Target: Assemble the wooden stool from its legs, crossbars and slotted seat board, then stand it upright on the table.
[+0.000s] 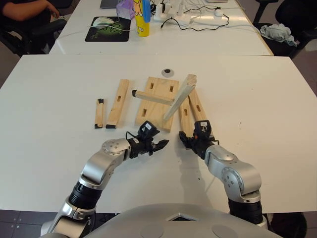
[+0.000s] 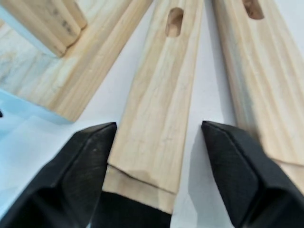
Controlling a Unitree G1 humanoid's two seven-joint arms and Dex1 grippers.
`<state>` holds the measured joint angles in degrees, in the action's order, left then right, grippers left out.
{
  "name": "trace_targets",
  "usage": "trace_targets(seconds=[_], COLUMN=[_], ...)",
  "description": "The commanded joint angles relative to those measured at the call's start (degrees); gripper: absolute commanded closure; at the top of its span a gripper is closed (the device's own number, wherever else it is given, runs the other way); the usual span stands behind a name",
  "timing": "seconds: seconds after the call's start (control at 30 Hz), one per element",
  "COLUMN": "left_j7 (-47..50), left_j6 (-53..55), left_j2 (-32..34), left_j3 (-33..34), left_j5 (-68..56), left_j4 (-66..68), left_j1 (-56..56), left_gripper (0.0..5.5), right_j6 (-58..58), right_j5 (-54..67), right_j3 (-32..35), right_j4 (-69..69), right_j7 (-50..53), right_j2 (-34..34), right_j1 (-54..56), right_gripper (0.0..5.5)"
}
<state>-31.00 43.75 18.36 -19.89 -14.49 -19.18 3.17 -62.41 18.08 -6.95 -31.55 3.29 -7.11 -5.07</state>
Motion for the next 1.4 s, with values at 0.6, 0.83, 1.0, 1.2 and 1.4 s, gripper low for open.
trace_targets(seconds=[0.6,0.83,1.0,1.2,1.4], left_j7=[-3.31,-5.55,-9.24,-9.36,-6.95], left_j6=[-2.99,-1.75,5.46,9.19,10.73], left_j2=[3.02,2.74,2.16,3.27,4.63], left_j3=[0.75,6.93,14.47,20.29,26.75], left_j5=[0.19,-6.58,-22.88,-35.28,-46.33], left_j4=[1.61,-0.99,-9.41,-13.28,-15.35], left_j1=[2.18,0.62,-3.46,-6.59,-6.12], left_gripper=[2.61,2.16,1.53,0.65,0.1], right_j6=[9.41,17.61,8.13,-3.99,-9.69], right_j5=[-6.74,6.44,38.6,71.14,71.45], right_j3=[3.76,22.24,39.88,41.63,36.68], right_j4=[-3.31,2.22,12.48,16.1,9.93], right_j7=[-0.42,-12.63,-31.8,-44.12,-55.28], right_j2=[0.06,-4.94,-18.4,-30.96,-37.21], right_j1=[6.1,19.24,31.69,37.09,25.96], right_gripper=[3.42,3.42,3.42,3.42,3.42])
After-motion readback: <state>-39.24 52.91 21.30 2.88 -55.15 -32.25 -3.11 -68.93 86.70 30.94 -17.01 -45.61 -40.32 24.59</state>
